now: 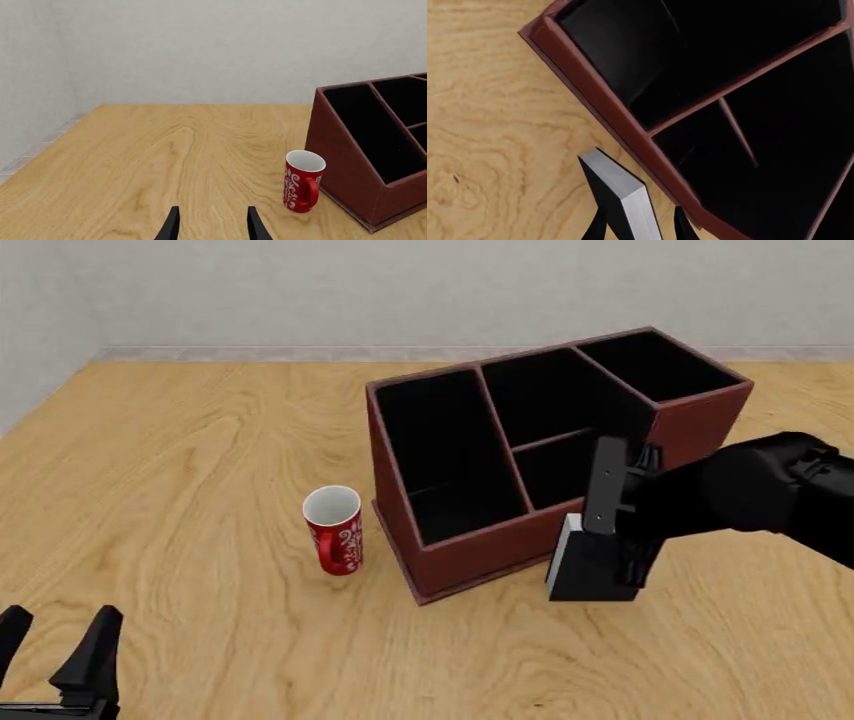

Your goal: Pick up the book and place it in the left compartment of the caddy.

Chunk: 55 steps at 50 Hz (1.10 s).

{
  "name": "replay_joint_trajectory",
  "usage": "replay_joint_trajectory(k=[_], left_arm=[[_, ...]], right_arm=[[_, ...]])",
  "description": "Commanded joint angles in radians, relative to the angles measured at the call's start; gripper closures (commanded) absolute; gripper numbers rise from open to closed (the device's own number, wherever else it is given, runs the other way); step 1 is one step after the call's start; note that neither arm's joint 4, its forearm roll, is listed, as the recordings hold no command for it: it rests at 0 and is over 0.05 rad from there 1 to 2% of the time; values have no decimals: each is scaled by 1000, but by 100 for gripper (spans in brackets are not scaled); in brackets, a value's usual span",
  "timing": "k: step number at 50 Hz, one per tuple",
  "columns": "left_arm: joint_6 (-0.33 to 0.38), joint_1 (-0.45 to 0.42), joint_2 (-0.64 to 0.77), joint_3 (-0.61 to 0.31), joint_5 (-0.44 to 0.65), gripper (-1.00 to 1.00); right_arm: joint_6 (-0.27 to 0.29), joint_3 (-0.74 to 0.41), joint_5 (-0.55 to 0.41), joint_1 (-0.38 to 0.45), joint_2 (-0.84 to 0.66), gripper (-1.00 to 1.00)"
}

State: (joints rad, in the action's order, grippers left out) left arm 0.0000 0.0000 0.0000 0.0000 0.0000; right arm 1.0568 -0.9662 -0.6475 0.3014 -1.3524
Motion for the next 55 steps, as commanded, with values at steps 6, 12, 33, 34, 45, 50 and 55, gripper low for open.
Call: replay_joint_trajectory(k=[6,12,33,34,45,50,55], left_arm=[[0,0,0,0,0,-100],[0,0,0,0,0,-100],[0,0,0,0,0,-100],[0,0,0,0,0,-100],[0,0,0,0,0,-100],[0,0,0,0,0,-100],[0,0,0,0,0,-100]], right_arm=[[-30,12,36,19,-59,-100],[-31,28,50,13,-72,-100],[-68,47,64,29,-107,100],[-69,53,62,33,-105,100],[-80,61,39,54,-78,100],[-79,62,28,59,-65,100],[-73,65,10,66,-43,100]])
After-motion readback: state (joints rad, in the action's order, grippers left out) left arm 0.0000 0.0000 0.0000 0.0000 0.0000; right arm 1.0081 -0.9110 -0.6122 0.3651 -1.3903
